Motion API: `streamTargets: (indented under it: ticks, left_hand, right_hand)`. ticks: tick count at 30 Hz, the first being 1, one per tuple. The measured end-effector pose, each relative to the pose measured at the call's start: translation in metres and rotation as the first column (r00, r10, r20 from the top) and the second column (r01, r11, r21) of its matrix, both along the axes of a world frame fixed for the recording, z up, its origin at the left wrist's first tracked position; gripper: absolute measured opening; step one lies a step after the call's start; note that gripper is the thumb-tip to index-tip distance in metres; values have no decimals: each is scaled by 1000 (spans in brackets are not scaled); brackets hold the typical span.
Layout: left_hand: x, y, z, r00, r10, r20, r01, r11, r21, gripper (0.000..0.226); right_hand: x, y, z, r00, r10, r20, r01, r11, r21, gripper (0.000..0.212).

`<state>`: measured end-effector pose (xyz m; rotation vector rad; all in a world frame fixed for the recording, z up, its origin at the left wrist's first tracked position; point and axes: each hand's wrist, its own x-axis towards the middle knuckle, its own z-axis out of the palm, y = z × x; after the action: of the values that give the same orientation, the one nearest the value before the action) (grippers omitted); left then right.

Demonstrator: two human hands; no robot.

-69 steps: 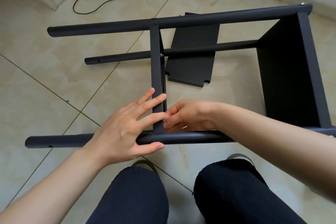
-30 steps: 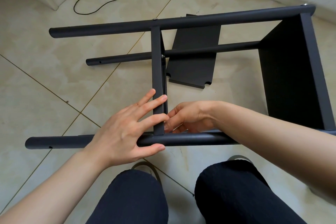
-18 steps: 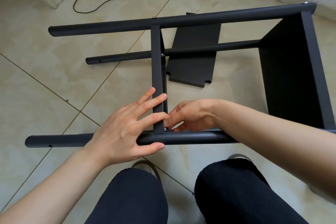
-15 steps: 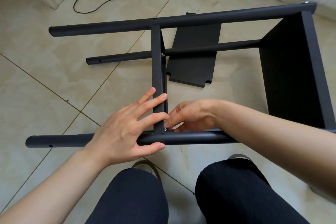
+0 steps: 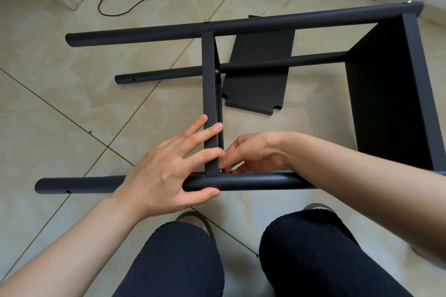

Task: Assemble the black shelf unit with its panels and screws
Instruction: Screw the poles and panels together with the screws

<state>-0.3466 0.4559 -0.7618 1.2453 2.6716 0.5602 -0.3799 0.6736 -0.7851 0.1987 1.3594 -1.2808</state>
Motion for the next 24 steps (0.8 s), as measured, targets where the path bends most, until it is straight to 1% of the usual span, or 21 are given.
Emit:
streamTargets:
  ticks: [2,8,12,16,21,24]
  left_hand:
    - [0,0,0,1000,0,4,0,1000,1,57]
    - [0,0,0,1000,-1,1,1,1000,2,57]
    - [0,-1,-1,1000,-3,6,3,1000,10,57]
    - [0,-1,-1,1000,-4,3,4,1000,11,57]
    - [0,-1,-1,1000,-5,5,5,1000,15,57]
    - [0,-1,-1,1000,-3,7,3,1000,9,57]
  right_hand:
    - [0,-1,-1,1000,-3,-7,3,1000,14,20]
    - [0,-5,-2,1000,18,-1,-18,999,38,12]
    - [1,-5,-3,1000,-1,-31,1,1000,7,15]
    - [-1,1,-1,1000,20,9,-20,1000,-17,19]
    - [1,-2,-4,1000,10,-24,-10,1000,27,12]
    - [1,-4,-4,1000,14,-14,-14,1000,27,9]
